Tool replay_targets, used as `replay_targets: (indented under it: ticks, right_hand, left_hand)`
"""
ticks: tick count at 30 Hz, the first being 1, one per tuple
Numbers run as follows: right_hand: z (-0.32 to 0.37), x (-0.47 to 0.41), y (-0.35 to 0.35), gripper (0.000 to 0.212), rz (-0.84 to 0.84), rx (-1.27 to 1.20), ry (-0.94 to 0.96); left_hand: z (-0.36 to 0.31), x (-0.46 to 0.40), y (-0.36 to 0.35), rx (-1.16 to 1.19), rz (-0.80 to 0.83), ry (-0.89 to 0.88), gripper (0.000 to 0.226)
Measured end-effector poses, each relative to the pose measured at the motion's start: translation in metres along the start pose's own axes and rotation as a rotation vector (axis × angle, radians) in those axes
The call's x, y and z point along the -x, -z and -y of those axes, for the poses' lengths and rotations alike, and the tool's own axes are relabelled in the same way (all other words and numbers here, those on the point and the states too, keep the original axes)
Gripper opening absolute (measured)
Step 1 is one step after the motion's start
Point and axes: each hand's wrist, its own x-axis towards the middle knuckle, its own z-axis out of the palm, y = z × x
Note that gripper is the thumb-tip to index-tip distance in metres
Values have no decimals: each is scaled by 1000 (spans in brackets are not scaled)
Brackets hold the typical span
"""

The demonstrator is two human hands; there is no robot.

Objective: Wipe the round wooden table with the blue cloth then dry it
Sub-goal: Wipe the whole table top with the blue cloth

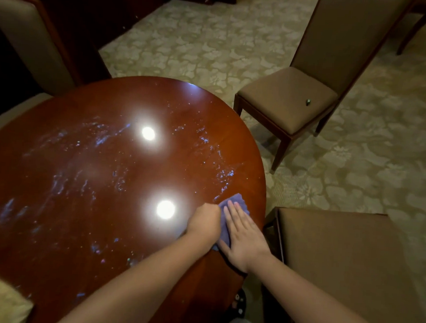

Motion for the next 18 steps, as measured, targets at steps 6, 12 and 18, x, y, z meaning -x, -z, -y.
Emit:
replay_targets:
  ticks: [6,12,18]
  right_hand:
    - [-27,-31,38,85,1,96,6]
    - [-42,-16,18,80,-32,-9,13]
    - [-72,-48,38,79,-79,32,17]
  left_hand:
    - [-14,-27,19,57,-52,105,25]
    - [-31,-26,7,3,-14,30,25]
    - [-48,-54,25,39,-52,44,24]
